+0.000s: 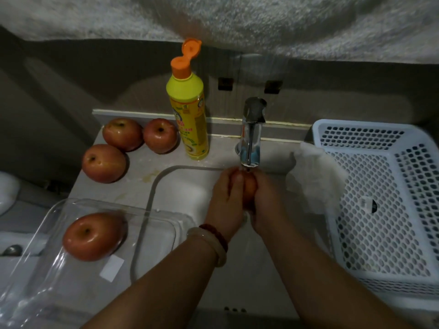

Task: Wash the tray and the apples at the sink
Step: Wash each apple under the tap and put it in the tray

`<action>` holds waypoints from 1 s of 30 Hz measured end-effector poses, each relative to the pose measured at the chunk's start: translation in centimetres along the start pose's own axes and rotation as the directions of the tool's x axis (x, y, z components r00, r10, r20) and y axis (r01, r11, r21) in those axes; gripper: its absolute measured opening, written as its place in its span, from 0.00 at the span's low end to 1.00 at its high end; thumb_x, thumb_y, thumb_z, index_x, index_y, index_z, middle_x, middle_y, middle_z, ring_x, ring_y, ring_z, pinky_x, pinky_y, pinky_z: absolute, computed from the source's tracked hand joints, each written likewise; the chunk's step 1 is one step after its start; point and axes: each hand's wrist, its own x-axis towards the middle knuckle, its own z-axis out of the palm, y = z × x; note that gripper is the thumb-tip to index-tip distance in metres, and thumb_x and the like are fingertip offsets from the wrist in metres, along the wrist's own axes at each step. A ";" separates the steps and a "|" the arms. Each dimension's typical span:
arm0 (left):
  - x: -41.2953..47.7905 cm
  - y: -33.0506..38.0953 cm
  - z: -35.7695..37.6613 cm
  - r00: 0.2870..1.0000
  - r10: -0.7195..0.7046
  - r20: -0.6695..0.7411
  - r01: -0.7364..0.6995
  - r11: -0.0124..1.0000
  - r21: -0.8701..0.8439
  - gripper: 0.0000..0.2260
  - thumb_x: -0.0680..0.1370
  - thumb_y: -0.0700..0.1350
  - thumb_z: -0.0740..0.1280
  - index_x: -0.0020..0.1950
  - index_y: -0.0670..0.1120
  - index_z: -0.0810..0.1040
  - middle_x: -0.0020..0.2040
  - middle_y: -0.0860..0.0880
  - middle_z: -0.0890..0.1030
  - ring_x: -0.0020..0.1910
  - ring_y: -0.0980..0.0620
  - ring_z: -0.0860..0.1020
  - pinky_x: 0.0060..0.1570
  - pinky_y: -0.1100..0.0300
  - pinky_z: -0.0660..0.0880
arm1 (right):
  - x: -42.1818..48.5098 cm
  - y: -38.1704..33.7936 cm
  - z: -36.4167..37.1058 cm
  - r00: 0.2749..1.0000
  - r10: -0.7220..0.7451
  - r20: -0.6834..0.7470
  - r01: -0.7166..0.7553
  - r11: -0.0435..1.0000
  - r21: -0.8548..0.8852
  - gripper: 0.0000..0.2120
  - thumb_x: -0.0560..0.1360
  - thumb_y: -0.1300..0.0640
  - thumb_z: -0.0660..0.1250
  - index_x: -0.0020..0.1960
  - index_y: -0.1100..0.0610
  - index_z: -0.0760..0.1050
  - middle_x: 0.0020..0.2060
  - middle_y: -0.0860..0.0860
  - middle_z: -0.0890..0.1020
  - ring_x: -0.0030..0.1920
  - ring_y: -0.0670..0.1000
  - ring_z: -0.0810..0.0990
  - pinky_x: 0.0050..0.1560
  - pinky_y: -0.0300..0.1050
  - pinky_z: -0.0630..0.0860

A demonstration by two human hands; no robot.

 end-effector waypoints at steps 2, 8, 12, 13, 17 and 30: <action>0.1 0.4 0.1 0.999 -0.024 0.022 0.025 0.999 -0.021 0.08 0.83 0.51 0.55 0.54 0.57 0.73 0.49 0.59 0.79 0.49 0.63 0.77 0.44 0.76 0.73 | -0.3 -0.2 0.0 0.986 -0.168 -0.025 0.159 0.967 -0.201 0.16 0.71 0.40 0.65 0.49 0.50 0.80 0.45 0.52 0.84 0.48 0.53 0.83 0.47 0.49 0.78; 1.8 0.5 -1.0 0.955 -0.289 0.073 0.298 0.934 -0.198 0.21 0.72 0.63 0.64 0.55 0.51 0.82 0.51 0.47 0.84 0.53 0.47 0.82 0.57 0.45 0.77 | -2.6 1.5 0.0 0.796 -0.563 0.223 0.602 0.699 -0.386 0.12 0.82 0.52 0.56 0.62 0.46 0.74 0.54 0.40 0.77 0.56 0.40 0.76 0.59 0.35 0.71; 0.9 -0.1 -0.6 0.962 -0.272 -0.001 0.265 0.937 -0.227 0.12 0.77 0.55 0.64 0.57 0.51 0.79 0.52 0.48 0.83 0.50 0.51 0.81 0.47 0.55 0.80 | -1.1 -0.9 0.0 0.994 0.084 -0.072 -0.093 0.988 -0.127 0.09 0.78 0.46 0.63 0.53 0.49 0.78 0.50 0.52 0.83 0.48 0.52 0.81 0.52 0.49 0.79; 0.7 0.1 -0.3 0.967 -0.254 -0.015 0.245 0.946 -0.211 0.11 0.78 0.54 0.64 0.57 0.51 0.78 0.50 0.50 0.82 0.48 0.53 0.81 0.42 0.61 0.79 | -0.8 -1.4 0.0 0.979 0.199 -0.054 -0.202 0.977 -0.074 0.11 0.77 0.45 0.64 0.53 0.51 0.78 0.49 0.54 0.83 0.47 0.53 0.82 0.51 0.50 0.79; 1.1 0.9 0.0 0.975 -0.220 -0.018 0.213 0.961 -0.175 0.11 0.80 0.52 0.62 0.55 0.47 0.76 0.44 0.49 0.82 0.42 0.55 0.81 0.38 0.64 0.78 | -0.3 -0.9 0.6 0.982 -0.182 -0.049 0.137 0.867 -0.479 0.12 0.81 0.48 0.57 0.49 0.52 0.76 0.45 0.52 0.82 0.40 0.47 0.79 0.36 0.37 0.72; 0.9 0.9 0.3 0.954 -0.300 -0.012 0.296 0.948 -0.120 0.13 0.81 0.53 0.57 0.52 0.49 0.78 0.47 0.45 0.83 0.47 0.44 0.81 0.47 0.51 0.79 | -1.7 0.2 0.3 0.988 0.106 -0.116 -0.108 0.994 -0.005 0.14 0.79 0.46 0.60 0.53 0.54 0.79 0.47 0.54 0.84 0.47 0.54 0.82 0.46 0.47 0.79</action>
